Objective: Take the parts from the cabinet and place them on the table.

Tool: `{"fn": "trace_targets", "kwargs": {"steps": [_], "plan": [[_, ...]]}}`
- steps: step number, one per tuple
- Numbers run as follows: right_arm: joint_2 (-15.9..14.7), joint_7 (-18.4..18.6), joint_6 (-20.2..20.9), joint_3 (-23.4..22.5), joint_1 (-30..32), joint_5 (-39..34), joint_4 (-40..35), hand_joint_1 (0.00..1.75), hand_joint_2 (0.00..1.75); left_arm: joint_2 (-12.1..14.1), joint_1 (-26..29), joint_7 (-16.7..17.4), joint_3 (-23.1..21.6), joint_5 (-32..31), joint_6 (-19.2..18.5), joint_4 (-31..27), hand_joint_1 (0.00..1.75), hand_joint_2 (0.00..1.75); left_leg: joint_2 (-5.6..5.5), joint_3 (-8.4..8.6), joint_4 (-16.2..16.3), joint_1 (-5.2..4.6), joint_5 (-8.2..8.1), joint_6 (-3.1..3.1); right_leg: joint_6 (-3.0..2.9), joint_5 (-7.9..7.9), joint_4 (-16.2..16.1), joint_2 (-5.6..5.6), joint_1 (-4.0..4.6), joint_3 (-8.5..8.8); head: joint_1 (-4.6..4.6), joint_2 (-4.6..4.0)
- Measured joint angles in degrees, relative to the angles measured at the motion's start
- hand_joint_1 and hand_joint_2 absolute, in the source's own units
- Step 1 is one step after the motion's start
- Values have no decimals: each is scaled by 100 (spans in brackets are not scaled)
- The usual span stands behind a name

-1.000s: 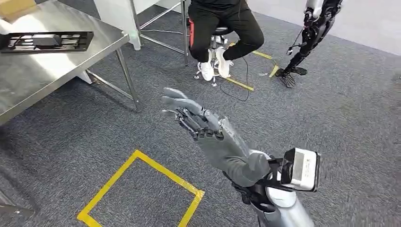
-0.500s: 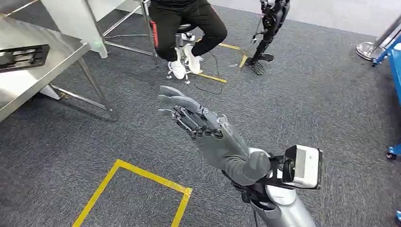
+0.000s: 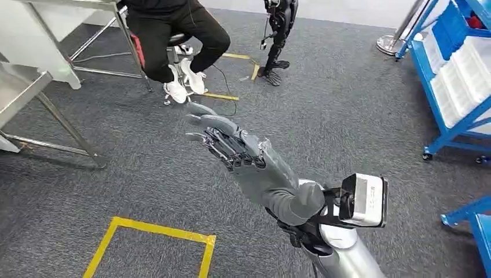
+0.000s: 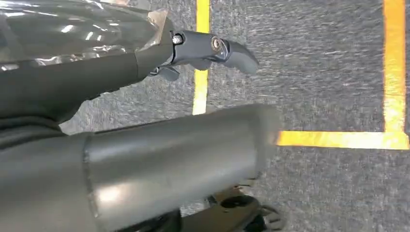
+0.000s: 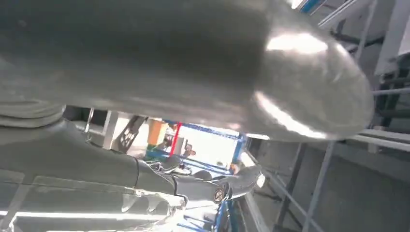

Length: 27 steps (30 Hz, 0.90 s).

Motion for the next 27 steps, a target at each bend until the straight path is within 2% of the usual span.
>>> {"fn": "trace_targets", "kwargs": {"steps": [1, 2, 3, 4, 6, 7, 8, 9, 10, 11, 12, 13, 14, 15, 16, 17, 18, 19, 20, 21, 22, 23, 24, 25, 26, 27], "plan": [[-4, 2, -29, -4, 0, 0, 2, 0, 0, 4, -14, -4, 0, -15, 0, -2, 0, 0, 65, 47, -19, -15, 20, 37, 38, 21, -22, 63, -12, -16, -2, 0], [-11, 4, -50, -24, -2, 2, 0, 0, 0, 2, -30, -9, 4, -33, 0, -2, 0, 0, 172, 74, -96, 35, 79, 122, 64, 3, 29, -45, 3, -74, 2, 0], [-15, 4, -70, -35, -20, 4, 0, 0, 0, 7, -33, -13, 4, -66, -6, -2, 0, 0, 232, 94, -121, 15, 92, 150, 62, -93, 210, -404, 27, -160, 7, 0], [-15, 13, -79, -39, -30, 15, 0, 0, 0, 9, -30, -13, 5, -83, -17, -2, 0, 0, 316, 96, -122, 7, 96, 169, 40, -261, 569, -576, 28, -349, 26, 0], [-18, 24, -83, -68, 1, 33, 2, 0, 0, 13, -13, -13, 7, -123, -46, -2, 0, 0, 490, 87, -122, -13, 87, 183, 23, -595, 1536, -681, 5, -851, 26, 0], [-31, 26, -83, -90, 30, 35, 2, 0, 0, 22, -15, -7, 4, -131, -66, -2, 0, 0, 574, 84, -122, -14, 81, 184, 53, -656, 1849, -694, -12, -1024, 26, 0], [-39, 26, -83, -116, 54, 46, 4, 0, 0, 26, -20, -4, 4, -140, -92, -2, 0, 0, 651, 87, -122, -13, 76, 180, 102, -619, 1844, -706, -30, -1042, 26, 0], [-46, 26, -85, -127, 61, 52, 7, 0, 0, 28, -27, 2, 4, -151, -96, -2, 0, 0, 722, 95, -121, -11, 64, 169, 171, -475, 1547, -728, -51, -900, 26, 0], [-52, 26, -88, -138, 61, 59, 7, 0, 0, 28, -32, 7, 2, -168, -103, -2, 0, 0, 789, 112, -121, -7, 52, 152, 241, -265, 1012, -790, -68, -620, 28, 0], [-52, 26, -88, -151, 61, 70, 7, 0, 0, 28, -36, 7, 0, -177, -105, -2, 0, 0, 842, 135, -121, -2, 34, 126, 287, -87, 440, -944, -79, -302, 28, 0], [-52, 26, -90, -160, 58, 70, 7, 0, 0, 33, -37, 7, 0, -177, -105, -2, 0, 0, 888, 159, -119, -28, 9, 88, 271, -14, 13, -1244, -70, -67, 31, 0], [-44, 33, -90, -160, 60, 72, 7, 0, 0, 39, -30, 9, 0, -179, -105, -2, 0, 0, 933, 159, -107, -64, -37, 36, 211, 38, -2, -1240, 0, -28, 24, 0], [-48, 37, -88, -164, 62, 76, 4, 0, 0, 44, -34, 11, 0, -179, -105, -2, 0, 0, 994, 196, -117, -70, -37, 11, 137, 54, 6, -1135, 2, -52, 13, 0], [-50, 39, -90, -173, 64, 79, 4, 0, 0, 44, -38, 15, 0, -182, -105, -2, 0, 0, 1046, 217, -128, -57, -42, -1, 109, 56, 7, -1092, 18, -63, 13, 0], [-59, 42, -90, -175, 69, 83, 7, 0, 0, 42, -59, 15, -2, -182, -105, -4, 0, 0, 1135, 250, -164, -41, -35, -46, 62, 60, 2, -999, 45, -82, 11, 0], [-59, 42, -90, -188, 65, 83, 2, 0, 0, 31, -71, 15, -4, -182, -105, -7, 0, 0, 1160, 250, -152, -15, -72, -92, -5, 92, -38, -924, -28, -49, 18, 0], [-48, 42, -90, -197, 64, 90, -4, 0, 0, 37, -91, 15, -7, -182, -107, -9, 0, 0, 849, 225, -20, 20, -184, -111, -31, 98, -44, -856, -68, -46, -2, 0], [-35, 42, -90, -199, 57, 101, -4, 0, 0, 37, -90, 15, -7, -186, -107, -9, 0, 0, 564, 76, 323, 22, -425, -97, -132, 105, -43, -811, -68, -47, -4, 0], [-24, 42, -90, -199, 68, 103, -2, 0, 0, 33, -80, 15, -9, -188, -114, -7, 0, 0, 419, -161, 800, 16, -681, -100, -149, 100, -43, -739, -59, -50, -22, 0], [-24, 42, -92, -197, 76, 107, -2, 0, 0, 35, -62, 17, -9, -188, -114, -4, 0, 0, 365, -398, 1251, 16, -876, -103, -171, 108, -42, -661, -40, -60, -24, 0], [-26, 42, -92, -195, 91, 120, 2, 0, 0, 35, -53, 24, -9, -188, -113, -4, 0, 0, 348, -586, 1568, 16, -958, -99, -172, 108, -40, -580, -20, -62, -24, 0], [-28, 42, -90, -197, 107, 120, 2, 0, 0, 35, -51, 24, -9, -190, -113, -4, 0, 0, 348, -660, 1637, 16, -888, -88, -172, 109, -37, -497, -6, -61, -22, 0], [-28, 42, -90, -197, 109, 122, 11, 0, 0, 35, -55, 24, -9, -190, -111, -4, 0, 0, 348, -604, 1452, 18, -695, -72, -171, 109, -29, -419, -4, -59, -24, 0], [-28, 42, -81, -199, 108, 133, 18, 0, 0, 35, -58, 26, -9, -190, -111, -4, 0, 0, 328, -411, 1019, 20, -397, -54, -168, 109, -14, -331, -5, -54, -24, 0], [-28, 42, -77, -199, 107, 133, 22, 0, 0, 35, -59, 26, -9, -188, -111, -4, 0, 0, 261, -188, 559, 28, -153, -43, -165, 109, 2, -259, -6, -53, -24, 0], [-26, 39, -72, -199, 107, 135, 24, 0, 0, 35, -60, 26, -9, -190, -109, -4, 0, 0, 29, 21, 132, 55, 23, -32, -159, 108, 20, -196, -8, -62, -24, 0]]}}
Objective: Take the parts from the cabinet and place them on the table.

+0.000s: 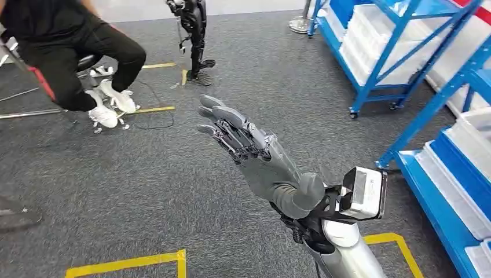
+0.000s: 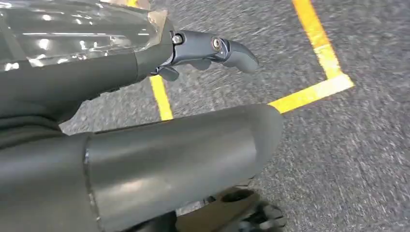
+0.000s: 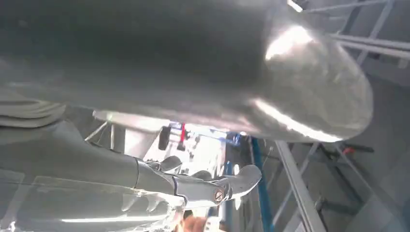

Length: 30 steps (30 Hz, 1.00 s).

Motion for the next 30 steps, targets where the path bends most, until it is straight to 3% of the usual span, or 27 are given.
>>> {"fn": "trace_targets", "kwargs": {"steps": [1, 2, 4, 5, 6, 7, 8, 9, 10, 11, 12, 13, 14, 15, 16, 20, 21, 22, 23, 24, 25, 26, 27, 28, 29, 30], "plan": [[4, 0, 4, 0, 0, 0, 7, 0, 0, 0, -6, 0, 2, 2, 4, 0, 0, 0, -208, 26, -87, 8, -73, -17, 23, -5, 27, 44, 36, -19, 4, 0], [6, 0, 11, 2, -6, 0, 13, 0, 0, 0, -1, 2, 0, 2, 9, 0, 0, 0, -75, 25, -107, -17, -37, 14, 78, 5, 26, 97, 55, -58, 11, 0], [2, -11, 28, -2, -6, 0, 15, 0, 0, -4, 4, 4, 4, 7, 15, 0, 0, 0, 20, 23, -107, -83, -18, 70, 162, 54, -17, 209, 19, -86, 7, 0], [-6, -11, 28, -9, -6, 0, 15, 0, 0, -2, -5, 4, 4, 7, 15, 0, 0, 0, 97, 42, -159, -57, 25, 134, 199, 63, -22, 264, 27, -166, 11, 0], [-15, -18, 28, -22, -6, 0, 15, 0, 0, -4, -16, 2, 4, 7, 15, -2, 0, 0, 176, 57, -201, -56, 62, 184, 192, 0, 110, -72, 26, -200, 11, 0], [-20, -20, 28, -28, -25, 0, 15, 0, 0, -7, -15, 0, 4, 7, 15, -2, 0, 0, 243, 58, -212, -68, 62, 225, 168, -160, 368, -333, 56, -331, 31, 0], [-17, -22, 28, -28, -24, 0, 15, 0, 0, -7, -5, 0, 4, 7, 13, -2, 0, 0, 332, 55, -212, -78, 58, 243, 147, -376, 818, -440, 53, -552, 31, 0], [-20, -22, 28, -28, -8, 0, 17, 0, 0, -7, 9, 0, 7, 7, 13, -2, 0, 0, 421, 53, -212, -85, 53, 250, 135, -573, 1308, -475, 40, -793, 33, 0], [-26, -22, 28, -31, 13, 0, 20, 0, 0, -4, 17, 0, 7, 7, 13, -2, 0, 0, 508, 44, -212, -88, 50, 253, 150, -711, 1733, -487, 23, -1001, 31, 0], [-33, -22, 28, -37, 36, 0, 22, 0, 0, -2, 18, 0, 9, 7, 15, -2, 0, 0, 589, 41, -211, -89, 45, 248, 196, -738, 1921, -496, 1, -1098, 31, 0], [-35, -22, 28, -44, 50, 2, 24, 0, 0, -2, 15, 0, 9, 7, 15, -2, 0, 0, 664, 43, -211, -88, 38, 238, 255, -672, 1795, -512, -20, -1027, 33, 0], [-37, -24, 28, -48, 55, 2, 24, 0, 0, -2, 11, 0, 9, 7, 15, -2, 0, 0, 737, 53, -210, -85, 25, 218, 333, -498, 1349, -551, -44, -774, 33, 0], [-37, -22, 28, -52, 54, 6, 24, 0, 0, -4, 11, 0, 9, 4, 15, -2, 0, 0, 808, 75, -209, -82, 6, 191, 401, -290, 703, -651, -63, -418, 35, 0], [-37, -22, 28, -57, 55, 11, 24, 0, 0, -4, 11, 0, 9, 0, 15, -2, 0, 0, 849, 102, -204, -86, -15, 159, 429, -154, 195, -858, -70, -116, 35, 0], [-37, -24, 28, -61, 55, 13, 24, 0, 0, 7, 13, 0, 9, 0, 15, -2, 0, 0, 896, 134, -201, -149, -55, 108, 374, -121, 72, -1145, -31, -21, 37, 0], [-50, -31, 11, -92, 53, 46, 24, 0, 0, 4, -6, 0, 7, -33, 7, -13, 0, 0, 1153, 260, -264, -122, -96, -14, 196, -83, 25, -832, 32, -20, 37, 0], [-48, -31, 11, -98, 59, 55, 11, 0, 0, -4, -21, 0, 7, -35, 4, -20, 0, 0, 1056, 242, -230, -73, -162, -67, 140, -57, -10, -746, -102, 21, 22, 0], [-48, -35, 11, -98, 39, 55, 9, 0, 0, 0, -37, -2, 7, -35, 4, -20, 0, 0, 738, 186, -46, -60, -305, -65, 101, -59, -11, -684, -78, 27, 24, 0], [-33, -35, 11, -98, 31, 57, 9, 0, 0, 0, -36, -2, 7, -35, 4, -20, 0, 0, 488, -9, 373, -59, -542, -59, 22, -55, -11, -623, -69, 24, 13, 0], [-26, -35, 11, -98, 35, 66, 11, 0, 0, -7, -20, 0, 4, -35, -2, -17, 0, 0, 364, -246, 827, -57, -742, -60, 16, -57, -11, -540, -56, 19, -7, 0], [-26, -35, 11, -92, 41, 70, 13, 0, 0, -7, 12, 0, 4, -35, -2, -15, 0, 0, 314, -510, 1292, -57, -916, -64, -2, -57, -9, -445, -39, 13, -9, 0], [-26, -33, 11, -88, 54, 70, 17, 0, 0, -7, 32, 2, 4, -35, -2, -13, 0, 0, 312, -645, 1488, -57, -922, -62, -10, -54, -9, -364, -22, 16, -7, 0], [-26, -33, 9, -87, 63, 70, 22, 0, 0, -7, 41, 4, 4, -35, -2, -13, 0, 0, 312, -690, 1437, -53, -771, -59, -10, -54, -6, -265, -12, 19, -7, 0], [-26, -33, 4, -90, 62, 70, 24, 0, 0, -4, 33, 4, 4, -35, -4, -13, 0, 0, 310, -600, 1157, -49, -521, -47, -9, -54, 2, -177, -11, 22, -7, 0], [-26, -33, 0, -90, 62, 72, 24, 0, 0, -4, 22, 4, 4, -35, -4, -13, 0, 0, 276, -421, 729, -44, -242, -38, -7, -54, 7, -102, -12, 30, -9, 0], [-26, -33, 0, -90, 61, 72, 24, 0, 0, -4, 15, 4, 4, -37, -4, -13, 0, 0, 115, -201, 238, -21, 14, -33, -2, -54, 16, -28, -13, 32, -7, 0]]}}
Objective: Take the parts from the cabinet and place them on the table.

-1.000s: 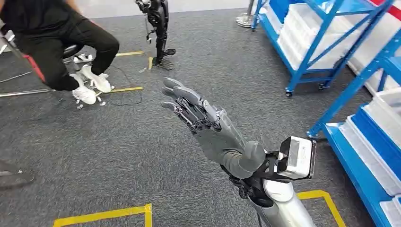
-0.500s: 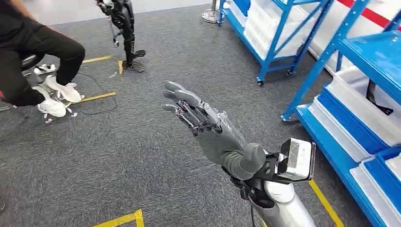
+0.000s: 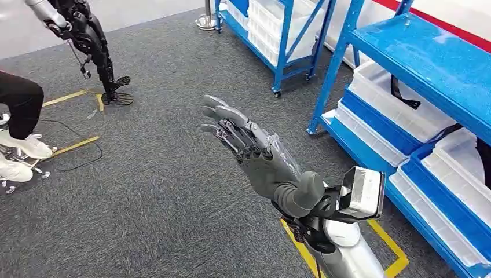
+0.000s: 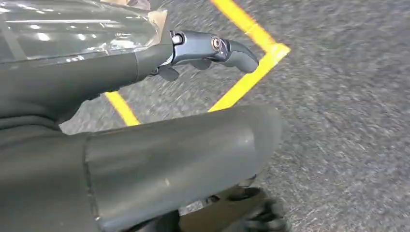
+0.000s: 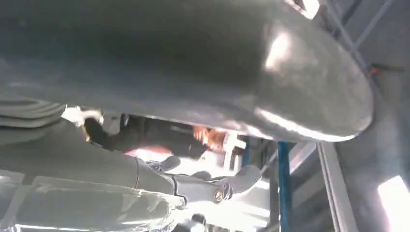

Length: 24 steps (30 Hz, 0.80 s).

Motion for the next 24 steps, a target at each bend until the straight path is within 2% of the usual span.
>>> {"fn": "trace_targets", "kwargs": {"steps": [1, 2, 5, 6, 7, 8, 9, 10, 11, 12, 13, 14, 15, 16, 17, 18, 19, 21, 22, 23, 24], "plan": [[2, 0, 0, 0, -1, 0, 0, 0, 0, 0, -1, 0, 0, -4, -2, 0, 0, 0, -279, 126, -291, 18, 16, 11, 17, 3, 12, 63, 23, -10, 2, 0], [7, 0, 0, 0, -3, 2, 0, 0, 0, 0, 0, 0, 0, -2, -6, 0, 0, 0, -254, 159, -364, 19, -5, 3, 55, -10, 34, 126, 69, -41, 7, 0], [-6, 0, -4, -9, 8, 5, 0, 0, 0, 4, -20, 2, 2, -4, -13, -2, 0, 0, -70, 203, -381, -62, 23, 97, 189, 48, -25, 296, 11, -93, 7, 0], [-11, 0, -7, -20, 9, 4, 0, 0, 0, 4, -40, 2, 2, -4, -13, -2, 0, 0, 26, 238, -450, -14, 81, 173, 199, 32, 40, 185, 14, -149, 9, 0], [-15, 0, -7, -22, -1, 4, -2, 0, 0, 2, -44, 2, 2, -4, -13, -2, 0, 0, 78, 258, -474, -31, 95, 209, 188, -70, 201, -160, 34, -228, 9, 0], [-15, 0, -7, -20, -9, 7, -2, 0, 0, 2, -43, 0, 2, -7, -13, -2, 0, 0, 151, 262, -475, -37, 103, 228, 166, -250, 543, -346, 38, -402, 31, 0], [-18, 0, -7, -17, -3, 4, -2, 0, 0, 2, -30, 0, 4, -7, -13, -2, 0, 0, 238, 257, -475, -48, 100, 232, 151, -453, 1033, -425, 30, -650, 33, 0], [-18, 0, -7, -17, 11, 4, 0, 0, 0, 2, -20, 0, 4, -7, -15, -2, 0, 0, 321, 248, -475, -54, 95, 235, 153, -614, 1501, -455, 18, -891, 31, 0], [-26, 0, -7, -20, 27, 4, 2, 0, 0, 4, -19, 2, 4, -7, -15, -2, 0, 0, 407, 240, -474, -54, 91, 238, 186, -699, 1843, -468, 9, -1071, 33, 0], [-35, 0, -7, -17, 34, 4, 2, 0, 0, 4, -21, 0, 4, -7, -15, -2, 0, 0, 477, 240, -474, -51, 84, 230, 231, -667, 1869, -477, -7, -1109, 31, 0], [-39, 0, -7, -17, 34, 4, 2, 0, 0, 2, -27, 2, 4, -7, -15, -2, 0, 0, 561, 245, -474, -45, 70, 219, 315, -525, 1561, -505, -25, -947, 33, 0], [-42, 0, -7, -17, 31, 4, 2, 0, 0, 0, -28, 2, 4, -7, -15, -2, 0, 0, 623, 259, -473, -38, 57, 200, 387, -336, 1054, -563, -37, -675, 33, 0], [-42, 0, -7, -20, 32, 4, 2, 0, 0, -4, -28, 0, 4, -7, -15, -2, 0, 0, 681, 281, -472, -28, 38, 171, 438, -148, 457, -668, -46, -343, 33, 0], [-42, 0, -7, -19, 31, 4, 2, 0, 0, -2, -31, 0, 4, -7, -15, -2, 0, 0, 712, 307, -465, -46, 18, 140, 459, -48, 74, -881, -48, -115, 37, 0], [-42, 0, -7, -20, 30, 4, 2, 0, 0, 0, -31, 2, 4, -7, -15, -2, 0, 0, 722, 317, -465, -60, 11, 130, 439, -37, -12, -986, -45, -86, 37, 0], [-42, 2, -7, -17, 26, 4, 2, 0, 0, 15, -23, 2, 4, -7, -15, -2, 0, 0, 772, 325, -469, -108, -31, 79, 393, 8, 21, -1127, -3, -39, 51, 0], [-35, 2, -7, -17, 27, 7, 0, 0, 0, 11, -24, 4, 2, -7, -18, -2, 0, 0, 812, 385, -470, -116, -49, 49, 318, 12, 29, -1011, 5, -62, 38, 0], [-37, 2, -7, -20, 34, 4, 0, 0, 0, 13, -37, 2, 4, -7, -15, -2, 0, 0, 953, 451, -516, -101, -60, 17, 255, 9, 29, -880, 25, -80, 37, 0], [-44, 0, -7, -22, 25, 4, -2, 0, 0, 11, -51, 2, 4, -7, -18, -7, 0, 0, 1039, 473, -522, -83, -88, -26, 198, 25, 18, -784, -15, -70, 44, 0], [-35, 0, -7, -19, 33, 4, -7, 0, 0, 7, -68, 2, 4, -7, -18, -13, 0, 0, 858, 439, -435, -42, -172, -64, 157, 39, -7, -695, -83, -54, 24, 0], [-35, -2, -7, -20, 16, 4, -15, 0, 0, 7, -71, 2, 4, -7, -15, -13, 0, 0, 550, 328, -157, -27, -377, -59, 82, 40, -7, -647, -78, -55, 26, 0]]}}
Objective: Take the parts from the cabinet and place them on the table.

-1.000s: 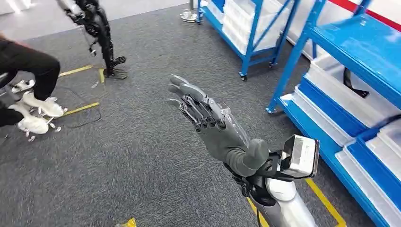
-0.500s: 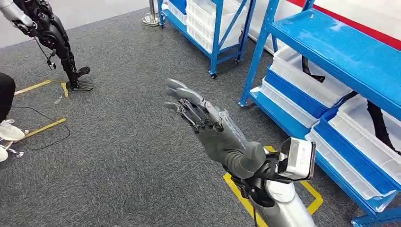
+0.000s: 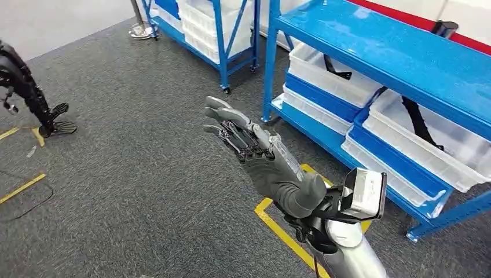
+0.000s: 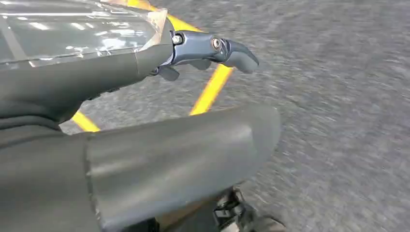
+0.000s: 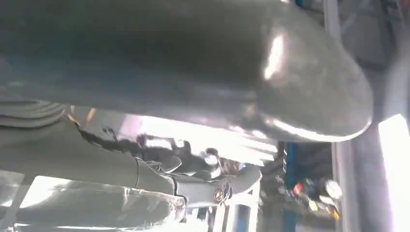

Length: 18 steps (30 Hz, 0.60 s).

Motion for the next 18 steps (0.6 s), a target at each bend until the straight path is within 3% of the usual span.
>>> {"fn": "trace_targets", "kwargs": {"steps": [1, 2, 3, 4, 5, 7, 8, 9, 11, 13, 14, 15, 16, 18], "plan": [[22, 2, 0, 0, 1, 2, 2, 0, 0, -4, 6, 0, -2, 0, -2, 2, 0, 0, -210, -215, 456, -2, -246, -1, -38, 0, 0, 71, 7, -4, -18, 0], [30, 2, 0, 2, 11, 2, 4, 0, 0, -7, 27, 0, -4, 0, -4, 2, 0, 0, -304, -455, 931, -2, -458, -6, -56, 7, 0, 154, 24, -13, -17, 0], [28, 2, 0, 2, 23, 2, 4, 0, 0, -9, 44, 2, -4, 0, -4, 2, 0, 0, -336, -665, 1296, -1, -573, -4, -64, 7, 1, 235, 43, -18, -17, 0], [28, 2, 0, 4, 29, 2, 11, 0, 0, -9, 56, 6, -4, 0, -4, 4, 0, 0, -345, -784, 1446, -2, -556, 11, -65, 9, 2, 330, 60, -20, -18, 0], [28, 2, 0, 4, 35, 2, 13, 0, 0, -9, 57, 7, -4, 0, -4, 4, 0, 0, -346, -763, 1324, -2, -402, 33, -62, 11, 4, 411, 66, -17, -17, 0], [28, 2, 0, 2, 48, 9, 13, 0, 0, -9, 51, 7, -4, 0, -4, 4, 0, 0, -412, -366, 443, 0, 166, 79, -48, 19, 6, 570, 67, 4, -17, 0], [28, 2, 0, 2, 48, 20, 13, 0, 0, -7, 49, 7, -4, -6, -4, 4, 0, 0, -631, -129, -39, 15, 384, 96, -35, 25, 9, 632, 64, 9, -17, 0], [31, 2, 2, 0, 46, 26, 13, 0, 0, -7, 45, 9, -4, -9, -2, 4, 0, 0, -884, -48, -238, 24, 307, 86, -4, 36, 20, 686, 107, -10, -15, 0], [33, 2, 4, -2, 47, 26, 11, 0, 0, -11, 51, 11, -4, -15, -2, 4, 0, 0, -726, -57, -246, -23, 331, 92, 52, 63, 11, 774, 101, -61, -11, 0], [26, 4, 11, -11, 57, 28, 11, 0, 0, -9, 43, 15, 0, -17, 2, -2, 0, 0, -601, -15, -277, -45, 378, 176, 154, 118, -47, 908, 86, -100, -11, 0], [22, 4, 11, -26, 59, 28, 11, 0, 0, -11, 31, 15, 0, -17, 2, -2, 0, 0, -513, 6, -335, -1, 427, 239, 165, 96, 12, 757, 113, -150, -11, 0], [17, 4, 13, -42, 48, 28, 11, 0, 0, -11, 29, 15, 2, -22, 11, -9, 0, 0, -459, 15, -349, -18, 443, 273, 145, -15, 183, 448, 134, -228, 2, 0], [17, 4, 15, -44, 45, 26, 11, 0, 0, -11, 36, 15, 0, -26, 11, -9, 0, 0, -375, 11, -353, -23, 441, 283, 117, -218, 574, 276, 134, -415, 20, 0], [15, 4, 17, -44, 68, 28, 15, 0, 0, -20, 62, 15, 2, -37, 11, -9, 0, 0, -198, -2, -350, -41, 435, 290, 95, -601, 1576, 182, 121, -890, 20, 0]]}}
